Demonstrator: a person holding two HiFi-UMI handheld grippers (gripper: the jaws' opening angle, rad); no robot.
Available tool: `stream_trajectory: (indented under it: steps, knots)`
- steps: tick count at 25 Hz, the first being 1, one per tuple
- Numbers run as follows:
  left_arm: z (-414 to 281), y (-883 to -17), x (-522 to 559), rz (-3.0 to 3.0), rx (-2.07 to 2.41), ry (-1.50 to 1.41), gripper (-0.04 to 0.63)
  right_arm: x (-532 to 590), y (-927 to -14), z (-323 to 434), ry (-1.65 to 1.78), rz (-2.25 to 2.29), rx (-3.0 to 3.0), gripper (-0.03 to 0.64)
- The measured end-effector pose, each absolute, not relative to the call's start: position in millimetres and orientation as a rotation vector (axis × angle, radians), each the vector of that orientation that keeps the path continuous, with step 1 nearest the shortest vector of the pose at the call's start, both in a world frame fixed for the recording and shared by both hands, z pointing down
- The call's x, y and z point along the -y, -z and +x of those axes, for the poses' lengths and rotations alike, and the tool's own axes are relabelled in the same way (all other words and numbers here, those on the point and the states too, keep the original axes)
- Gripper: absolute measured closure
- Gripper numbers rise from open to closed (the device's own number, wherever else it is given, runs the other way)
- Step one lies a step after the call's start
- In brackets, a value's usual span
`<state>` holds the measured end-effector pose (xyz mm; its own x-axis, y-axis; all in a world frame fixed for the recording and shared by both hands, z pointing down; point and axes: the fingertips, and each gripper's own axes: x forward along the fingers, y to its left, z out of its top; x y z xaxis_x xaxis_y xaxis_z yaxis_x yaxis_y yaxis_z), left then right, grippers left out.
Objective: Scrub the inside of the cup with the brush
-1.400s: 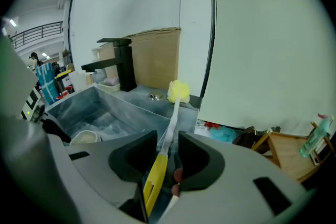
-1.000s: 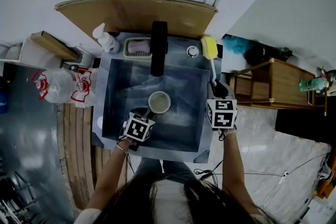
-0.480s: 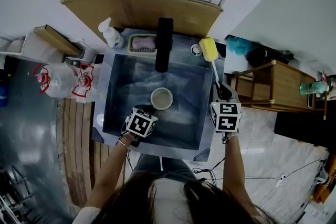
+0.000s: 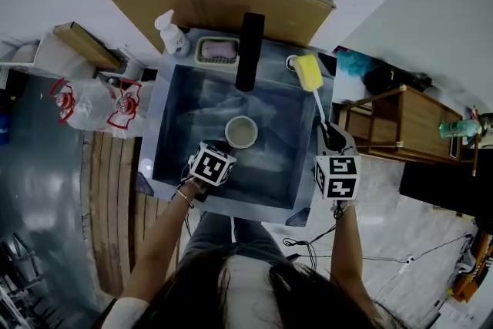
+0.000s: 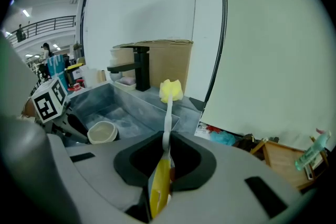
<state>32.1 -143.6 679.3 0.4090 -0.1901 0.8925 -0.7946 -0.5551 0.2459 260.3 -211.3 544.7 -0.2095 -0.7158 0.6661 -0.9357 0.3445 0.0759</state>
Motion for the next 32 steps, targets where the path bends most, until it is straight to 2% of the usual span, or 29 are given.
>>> stream_trajectory:
  steps: [9, 32]
  knots:
    - [32, -678, 144, 1.978, 0.847, -1.117, 0.515, 182, -545, 238, -0.465, 1.338, 1.996, 0.558]
    - [29, -680, 136, 1.942, 0.808, -1.116, 0.518, 95, -557, 163, -0.476, 0.675, 1.837, 0.558]
